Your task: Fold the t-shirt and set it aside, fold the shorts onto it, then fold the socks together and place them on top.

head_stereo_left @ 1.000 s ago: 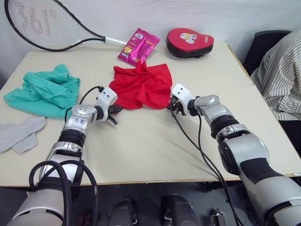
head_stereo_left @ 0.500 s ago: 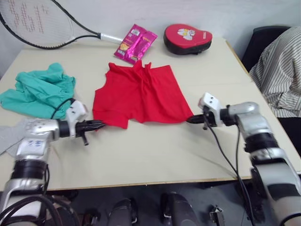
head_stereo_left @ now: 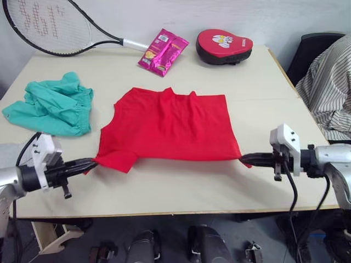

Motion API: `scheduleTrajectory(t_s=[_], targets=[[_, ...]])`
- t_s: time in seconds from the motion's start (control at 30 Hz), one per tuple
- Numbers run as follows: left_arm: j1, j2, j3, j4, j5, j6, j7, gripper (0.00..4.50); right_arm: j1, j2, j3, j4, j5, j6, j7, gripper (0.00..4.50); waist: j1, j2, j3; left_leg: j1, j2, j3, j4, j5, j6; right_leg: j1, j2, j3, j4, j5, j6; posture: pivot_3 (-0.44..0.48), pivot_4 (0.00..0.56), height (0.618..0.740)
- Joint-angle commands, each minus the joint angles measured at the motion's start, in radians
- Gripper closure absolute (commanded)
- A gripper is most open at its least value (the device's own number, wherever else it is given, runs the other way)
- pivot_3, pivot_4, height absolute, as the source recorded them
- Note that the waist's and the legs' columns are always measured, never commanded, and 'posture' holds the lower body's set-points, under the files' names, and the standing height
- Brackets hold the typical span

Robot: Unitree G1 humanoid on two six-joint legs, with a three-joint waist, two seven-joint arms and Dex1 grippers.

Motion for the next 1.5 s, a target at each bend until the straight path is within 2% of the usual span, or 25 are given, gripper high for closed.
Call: scheduleTrajectory(t_s=[0.03, 0.23, 0.3, 0.4, 0.47, 0.57, 0.7, 0.8, 0.9, 0.97, 1.07, 1.2, 1.27, 1.33, 1.4, 1.47, 1.5], targets=[[0.103, 0.024, 0.027, -0.055, 0.025, -0.026, -0.032, 4.47, 0.081, -0.055, -0.026, -0.059, 0.033, -0.025, 0.029, 4.5, 0.006, 0.0, 0.0, 0.0, 0.0, 0.0, 0.0, -0.001, 0.001, 0.0, 0.0, 0.0, 0.0, 0.0, 0.0, 0.0, 0.15, 0.74], [0.112, 0.008, -0.019, -0.056, 0.033, -0.064, -0.02, 4.47, 0.135, -0.091, 0.038, -0.058, 0.029, -0.086, 0.035, 4.5, 0.012, 0.0, 0.0, 0.0, 0.0, -0.001, 0.0, -0.002, 0.003, 0.001, 0.0, 0.0, -0.004, 0.0, -0.002, 0.0, 0.15, 0.74], [0.082, 0.021, -0.041, -0.055, 0.024, -0.045, -0.021, 4.47, 0.098, -0.077, 0.056, -0.031, 0.017, -0.122, 0.015, 4.5, 0.011, 0.0, 0.0, 0.0, 0.0, -0.001, -0.001, -0.002, 0.003, 0.001, 0.0, 0.0, -0.005, 0.0, -0.001, 0.0, 0.15, 0.74], [-0.045, 0.023, -0.089, -0.009, 0.028, -0.055, -0.006, 4.47, -0.032, -0.031, 0.068, 0.08, -0.028, -0.22, -0.06, 4.5, 0.009, 0.0, 0.0, -0.001, 0.0, 0.0, -0.001, -0.002, 0.003, 0.001, 0.0, -0.001, -0.006, 0.001, -0.001, 0.0, 0.15, 0.74], [-0.187, -0.002, -0.125, 0.052, 0.052, -0.089, 0.041, 4.47, -0.139, 0.002, 0.062, 0.165, -0.035, -0.28, -0.096, 4.5, 0.01, 0.0, 0.0, -0.001, 0.0, 0.0, -0.001, -0.002, 0.003, 0.0, 0.0, -0.001, -0.005, 0.001, -0.001, 0.0, 0.15, 0.74], [-0.525, -0.066, -0.193, 0.221, 0.124, -0.18, 0.168, 4.47, -0.384, 0.055, 0.061, 0.369, -0.084, -0.402, -0.192, 4.5, 0.011, -0.001, 0.002, -0.001, -0.001, 0.001, 0.001, 0.002, 0.001, 0.0, 0.0, -0.001, -0.003, 0.002, 0.0, 0.0, 0.15, 0.74], [-1.054, -0.148, -0.276, 0.637, 0.324, -0.442, 0.423, 4.47, -0.797, 0.124, 0.063, 0.758, -0.218, -0.656, -0.437, 4.5, 0.01, -0.005, 0.004, -0.003, -0.003, 0.002, 0.003, 0.008, 0.005, -0.001, 0.0, -0.001, 0.001, 0.004, 0.002, 0.0, 0.15, 0.74], [-1.369, -0.154, -0.344, 0.941, 0.498, -0.681, 0.654, 4.47, -1.045, 0.146, 0.051, 1.005, -0.276, -0.86, -0.595, 4.5, 0.006, -0.008, 0.006, -0.006, -0.003, 0.005, 0.004, 0.01, 0.006, -0.004, 0.001, 0.0, 0.001, 0.004, 0.004, 0.0, 0.15, 0.74], [-1.597, -0.167, -0.347, 1.116, 0.542, -0.905, 0.781, 4.47, -1.205, 0.143, 0.051, 1.141, -0.33, -1.043, -0.736, 4.5, -0.001, -0.008, 0.006, -0.008, -0.003, 0.01, 0.001, 0.007, 0.007, -0.007, 0.001, 0.001, 0.0, 0.002, 0.007, 0.0, 0.15, 0.74], [-1.669, -0.146, -0.365, 1.17, 0.58, -1.035, 0.805, 4.47, -1.251, 0.129, 0.053, 1.18, -0.352, -1.141, -0.779, 4.5, -0.004, -0.008, 0.006, -0.013, -0.003, 0.012, 0.001, 0.005, 0.008, -0.014, 0.0, -0.003, -0.001, 0.001, 0.008, 0.0, 0.15, 0.74], [-1.633, -0.065, -0.442, 1.173, 0.69, -1.248, 0.786, 4.47, -1.224, 0.094, 0.061, 1.18, -0.368, -1.245, -0.759, 4.5, -0.009, -0.008, 0.006, -0.017, -0.004, 0.016, 0.001, 0.005, 0.009, -0.019, -0.001, -0.01, -0.001, 0.001, 0.008, 0.0, 0.15, 0.74], [-1.463, -0.044, -0.388, 1.105, 0.536, -1.253, 0.613, 4.47, -1.05, 0.069, 0.078, 1.115, -0.325, -1.294, -0.611, 4.5, -0.009, -0.008, 0.006, -0.016, -0.003, 0.02, 0.002, 0.004, 0.01, -0.018, 0.0, -0.015, -0.001, 0.0, 0.01, 0.0, 0.15, 0.74], [-1.208, -0.007, -0.378, 0.932, 0.426, -1.191, 0.454, 4.47, -0.862, 0.04, 0.119, 1.014, -0.323, -1.31, -0.505, 4.5, -0.014, -0.008, 0.006, -0.016, -0.003, 0.021, 0.003, 0.004, 0.012, -0.018, 0.001, -0.015, 0.002, 0.001, 0.011, 0.0, 0.15, 0.74], [-0.972, 0.018, -0.351, 0.726, 0.307, -1.056, 0.347, 4.47, -0.708, 0.021, 0.134, 0.921, -0.298, -1.302, -0.434, 4.5, -0.021, -0.007, 0.007, -0.01, -0.003, 0.022, 0.007, 0.003, 0.013, -0.014, -0.001, -0.012, 0.007, 0.001, 0.012, 0.0, 0.15, 0.74], [-0.664, 0.052, -0.305, 0.47, 0.208, -0.871, 0.289, 4.47, -0.507, 0.006, 0.137, 0.786, -0.254, -1.255, -0.381, 4.5, -0.022, -0.005, 0.01, -0.008, -0.003, 0.022, 0.009, 0.004, 0.014, -0.012, -0.004, -0.004, 0.009, 0.002, 0.012, 0.0, 0.15, 0.74], [-0.412, 0.079, -0.265, 0.249, 0.162, -0.724, 0.264, 4.47, -0.333, -0.006, 0.141, 0.657, -0.222, -1.19, -0.339, 4.5, -0.022, -0.005, 0.01, -0.007, -0.002, 0.022, 0.01, 0.004, 0.014, -0.013, -0.005, 0.001, 0.008, 0.003, 0.011, 0.0, 0.15, 0.74], [-0.329, 0.089, -0.249, 0.164, 0.151, -0.669, 0.26, 4.47, -0.274, -0.01, 0.138, 0.607, -0.207, -1.154, -0.327, 4.5, -0.021, -0.005, 0.011, -0.002, -0.002, 0.022, 0.009, 0.003, 0.013, -0.009, -0.005, 0.002, 0.008, 0.002, 0.01, 0.0, 0.15, 0.74]])
